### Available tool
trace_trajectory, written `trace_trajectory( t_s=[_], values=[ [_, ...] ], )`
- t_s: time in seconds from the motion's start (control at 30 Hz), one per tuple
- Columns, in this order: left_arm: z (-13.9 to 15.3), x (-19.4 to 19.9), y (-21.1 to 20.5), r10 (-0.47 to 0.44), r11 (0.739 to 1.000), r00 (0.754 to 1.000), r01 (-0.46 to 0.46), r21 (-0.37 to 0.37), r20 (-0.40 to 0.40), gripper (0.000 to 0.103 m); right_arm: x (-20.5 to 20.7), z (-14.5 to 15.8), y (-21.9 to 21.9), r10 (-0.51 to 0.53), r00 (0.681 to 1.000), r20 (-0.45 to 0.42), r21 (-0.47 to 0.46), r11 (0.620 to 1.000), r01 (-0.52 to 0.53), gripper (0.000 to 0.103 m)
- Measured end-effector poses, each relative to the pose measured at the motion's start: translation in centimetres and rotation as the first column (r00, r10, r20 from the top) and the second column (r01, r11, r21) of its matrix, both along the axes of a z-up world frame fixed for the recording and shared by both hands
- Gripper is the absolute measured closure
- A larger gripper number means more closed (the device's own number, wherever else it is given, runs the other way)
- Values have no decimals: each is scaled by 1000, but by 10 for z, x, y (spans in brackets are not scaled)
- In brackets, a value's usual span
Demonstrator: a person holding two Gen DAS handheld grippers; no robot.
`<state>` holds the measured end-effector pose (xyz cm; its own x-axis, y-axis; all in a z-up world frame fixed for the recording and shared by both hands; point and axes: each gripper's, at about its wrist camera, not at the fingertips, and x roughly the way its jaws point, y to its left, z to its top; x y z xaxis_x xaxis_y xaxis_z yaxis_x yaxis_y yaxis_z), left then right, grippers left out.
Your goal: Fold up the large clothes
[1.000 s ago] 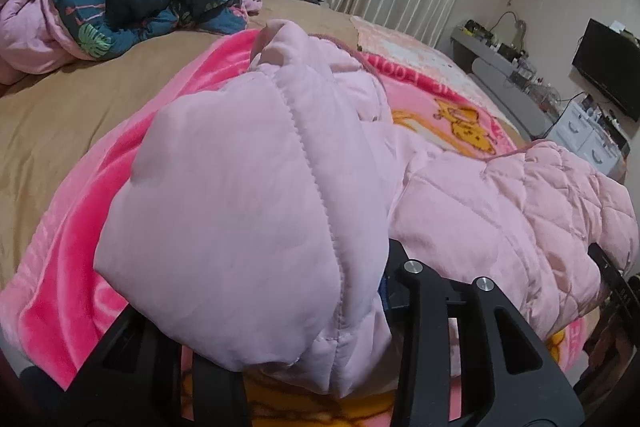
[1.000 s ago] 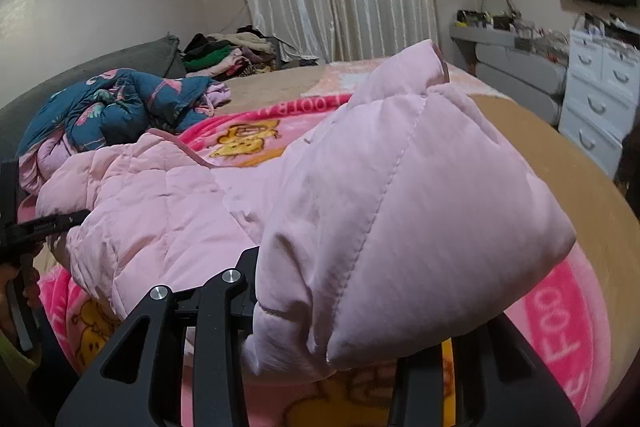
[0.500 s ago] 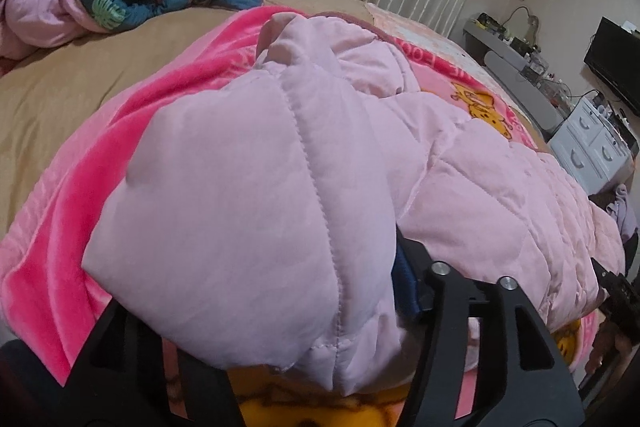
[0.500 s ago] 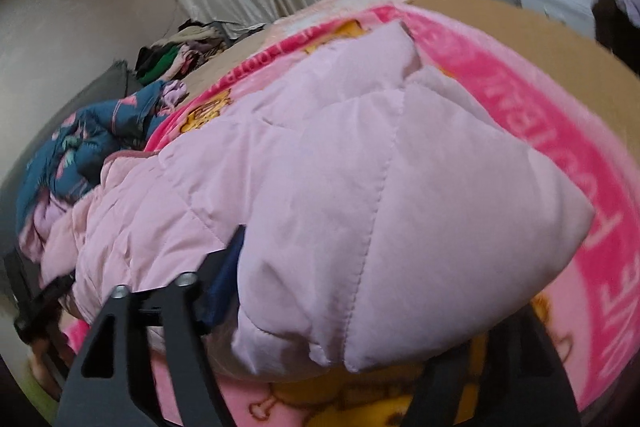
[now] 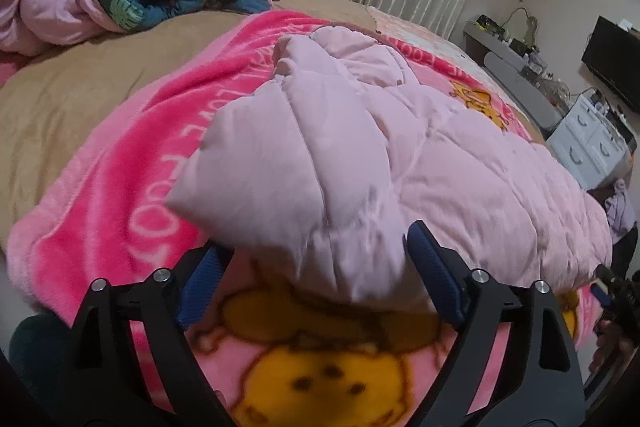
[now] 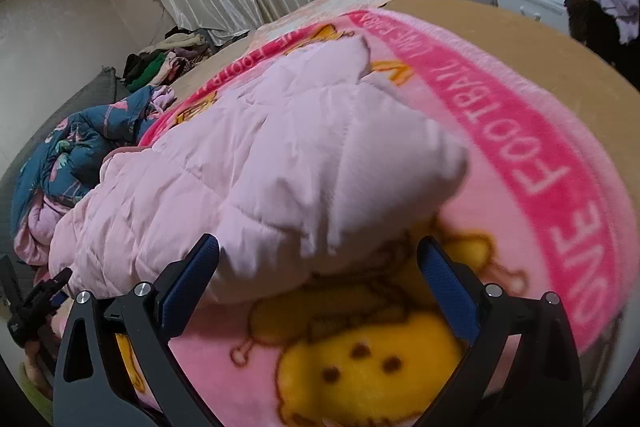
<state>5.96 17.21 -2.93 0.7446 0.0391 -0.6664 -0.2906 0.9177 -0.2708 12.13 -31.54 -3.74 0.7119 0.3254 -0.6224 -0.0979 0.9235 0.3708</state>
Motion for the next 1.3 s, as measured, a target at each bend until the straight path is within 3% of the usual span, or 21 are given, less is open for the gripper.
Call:
trace_trajectory(
  t_s=[0.1, 0.33, 0.6, 0.83, 1.3],
  values=[
    [6, -13, -7, -10, 999, 1000, 10, 38, 6, 10, -19, 9, 1, 1, 999, 42, -33, 999, 1, 4],
    [25, -30, -25, -62, 996, 997, 58, 74, 51, 9, -57, 37, 14, 57, 988, 143, -68, 997, -47, 4],
    [45, -43, -55, -130, 986, 987, 118, 115, 100, 9, -93, 64, 51, 144, 959, 245, -181, 978, -101, 4],
    [44, -50, -86, -183, 975, 977, 167, 144, 108, 9, -117, 66, 82, 213, 941, 264, -254, 956, -146, 4],
    [30, -60, -126, -276, 952, 955, 258, 163, 103, 9, -124, 46, 100, 215, 952, 216, -266, 951, -155, 4]
  ],
)
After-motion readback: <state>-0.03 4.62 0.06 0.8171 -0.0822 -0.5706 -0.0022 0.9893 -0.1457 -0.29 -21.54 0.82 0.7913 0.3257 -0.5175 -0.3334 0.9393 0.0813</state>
